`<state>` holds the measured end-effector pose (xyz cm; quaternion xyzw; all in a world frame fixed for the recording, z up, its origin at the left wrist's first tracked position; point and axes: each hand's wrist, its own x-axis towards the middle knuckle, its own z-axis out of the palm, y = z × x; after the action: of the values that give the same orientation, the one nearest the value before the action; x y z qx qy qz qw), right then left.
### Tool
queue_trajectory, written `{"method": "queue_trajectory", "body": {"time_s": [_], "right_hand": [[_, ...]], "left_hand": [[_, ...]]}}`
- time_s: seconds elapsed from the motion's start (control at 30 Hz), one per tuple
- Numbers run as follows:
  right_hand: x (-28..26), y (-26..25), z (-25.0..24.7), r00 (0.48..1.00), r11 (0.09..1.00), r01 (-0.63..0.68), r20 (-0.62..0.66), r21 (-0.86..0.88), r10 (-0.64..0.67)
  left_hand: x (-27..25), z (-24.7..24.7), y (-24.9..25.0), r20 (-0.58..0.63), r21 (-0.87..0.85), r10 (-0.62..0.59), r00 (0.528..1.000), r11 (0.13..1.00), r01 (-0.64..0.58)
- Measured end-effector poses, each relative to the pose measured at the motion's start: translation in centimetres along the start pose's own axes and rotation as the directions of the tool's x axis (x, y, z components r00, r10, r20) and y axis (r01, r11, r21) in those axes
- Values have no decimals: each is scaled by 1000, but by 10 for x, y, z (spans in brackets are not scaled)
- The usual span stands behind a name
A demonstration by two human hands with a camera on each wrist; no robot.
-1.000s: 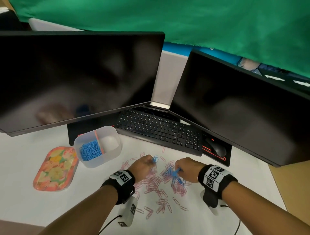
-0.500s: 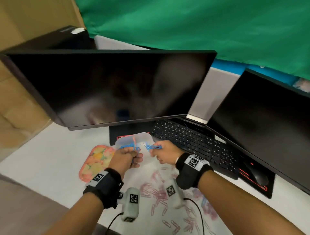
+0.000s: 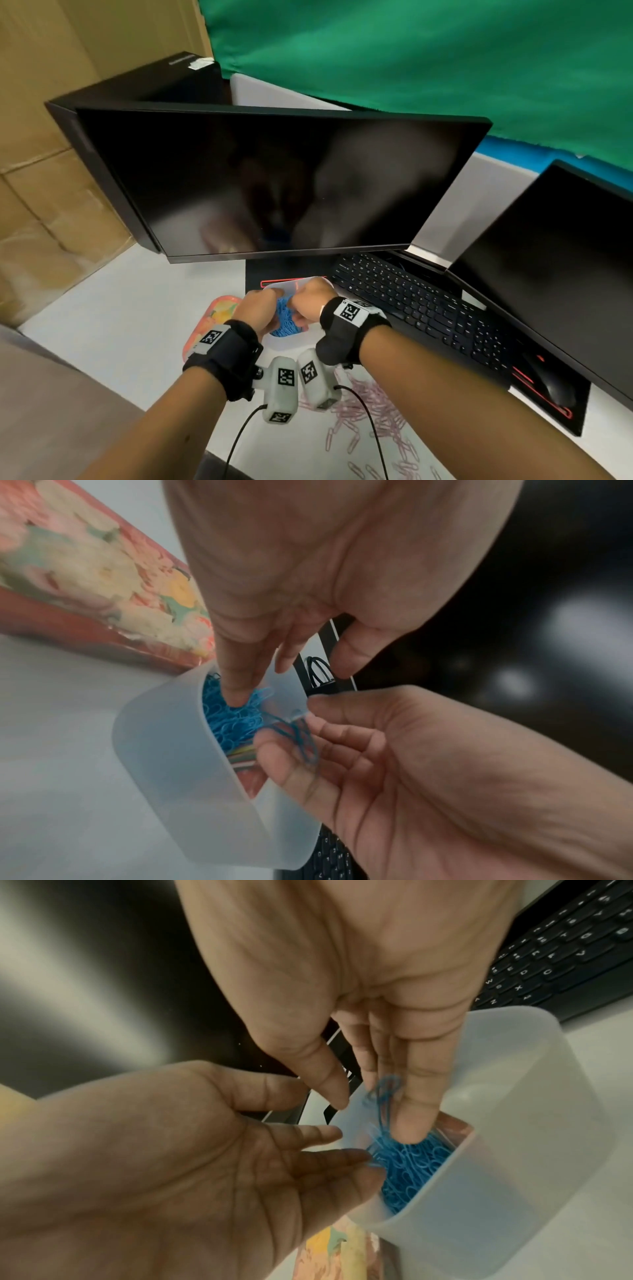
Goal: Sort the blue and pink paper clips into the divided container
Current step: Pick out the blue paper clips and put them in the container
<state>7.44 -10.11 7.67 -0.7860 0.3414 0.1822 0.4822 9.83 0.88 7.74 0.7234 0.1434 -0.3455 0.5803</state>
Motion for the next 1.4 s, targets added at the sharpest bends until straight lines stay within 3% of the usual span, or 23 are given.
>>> {"method": "queue_trajectory", "body": {"time_s": [0.13, 0.23, 0.33, 0.5, 0.63, 0.8, 1.0, 1.2, 1.4], "right_hand": [[-2, 8, -15, 997, 997, 72, -29, 25, -72], [-17, 30, -40, 995, 974, 101, -41, 204, -94], [-38, 78, -77, 993, 971, 100, -90, 218, -82], [-77, 182, -131, 967, 999, -34, -251, 38, 43], [-104, 244, -147, 910, 983, -170, -394, -65, 131], [-128, 284, -134, 887, 964, -235, -433, -125, 160], [-127, 295, -101, 947, 969, -166, -304, -185, 104], [-123, 297, -94, 938, 953, -131, -346, -271, 31], [-118, 301, -97, 953, 947, -111, -302, -301, 15]], "left_hand": [[0, 3, 2, -2, -15, 79, 997, 997, -80], [-4, 11, 0, -8, 75, 175, 985, 982, -174], [-13, 29, -9, 130, 175, 326, 937, 922, -345], [-26, 73, -36, 453, 462, 402, 796, 658, -595], [-32, 113, -58, 580, 569, 338, 741, 484, -665], [-43, 157, -79, 691, 629, 234, 684, 272, -729], [-52, 203, -105, 669, 709, 189, 718, 127, -694], [-56, 226, -127, 636, 770, 149, 757, -57, -636], [-55, 224, -129, 578, 815, 85, 812, -5, -580]]}}
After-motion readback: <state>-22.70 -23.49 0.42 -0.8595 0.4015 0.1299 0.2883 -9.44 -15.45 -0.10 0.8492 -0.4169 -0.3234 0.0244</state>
